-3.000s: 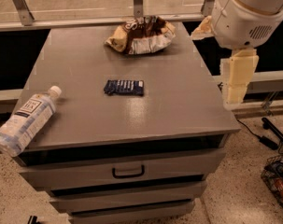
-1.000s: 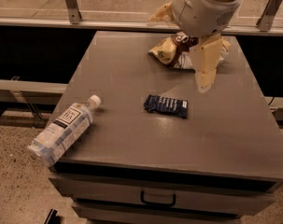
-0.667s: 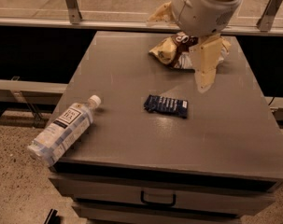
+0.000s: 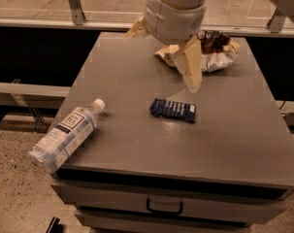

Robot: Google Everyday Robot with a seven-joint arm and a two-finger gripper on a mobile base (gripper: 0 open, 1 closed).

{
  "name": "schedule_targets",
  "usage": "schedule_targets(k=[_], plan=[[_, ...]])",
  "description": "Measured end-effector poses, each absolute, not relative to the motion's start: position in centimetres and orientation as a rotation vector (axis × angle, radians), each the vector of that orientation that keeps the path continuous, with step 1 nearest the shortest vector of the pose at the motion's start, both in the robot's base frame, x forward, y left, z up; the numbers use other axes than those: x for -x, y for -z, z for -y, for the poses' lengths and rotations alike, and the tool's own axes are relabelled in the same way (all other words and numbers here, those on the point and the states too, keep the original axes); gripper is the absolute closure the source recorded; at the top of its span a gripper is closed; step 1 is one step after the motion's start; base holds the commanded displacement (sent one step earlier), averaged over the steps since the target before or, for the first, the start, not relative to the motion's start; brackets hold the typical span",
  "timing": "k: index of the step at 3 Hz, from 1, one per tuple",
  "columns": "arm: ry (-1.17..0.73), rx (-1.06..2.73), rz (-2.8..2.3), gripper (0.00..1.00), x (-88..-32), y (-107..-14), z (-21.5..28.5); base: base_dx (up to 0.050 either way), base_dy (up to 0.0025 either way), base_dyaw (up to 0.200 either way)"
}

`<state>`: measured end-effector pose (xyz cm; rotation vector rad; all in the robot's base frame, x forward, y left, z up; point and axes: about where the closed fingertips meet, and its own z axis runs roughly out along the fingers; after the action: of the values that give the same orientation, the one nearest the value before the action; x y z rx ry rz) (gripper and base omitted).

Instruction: Move blue plastic bottle near rxbar blueberry

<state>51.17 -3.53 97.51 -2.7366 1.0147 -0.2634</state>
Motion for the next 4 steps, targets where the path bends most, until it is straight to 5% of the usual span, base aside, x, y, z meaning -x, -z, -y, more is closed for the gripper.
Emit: schedule_targets(k=[4], plan=[[-0.001,2.962,-0.435,0.00,-47.7,-90.8,-7.8,0.000,0.00000,0.000]])
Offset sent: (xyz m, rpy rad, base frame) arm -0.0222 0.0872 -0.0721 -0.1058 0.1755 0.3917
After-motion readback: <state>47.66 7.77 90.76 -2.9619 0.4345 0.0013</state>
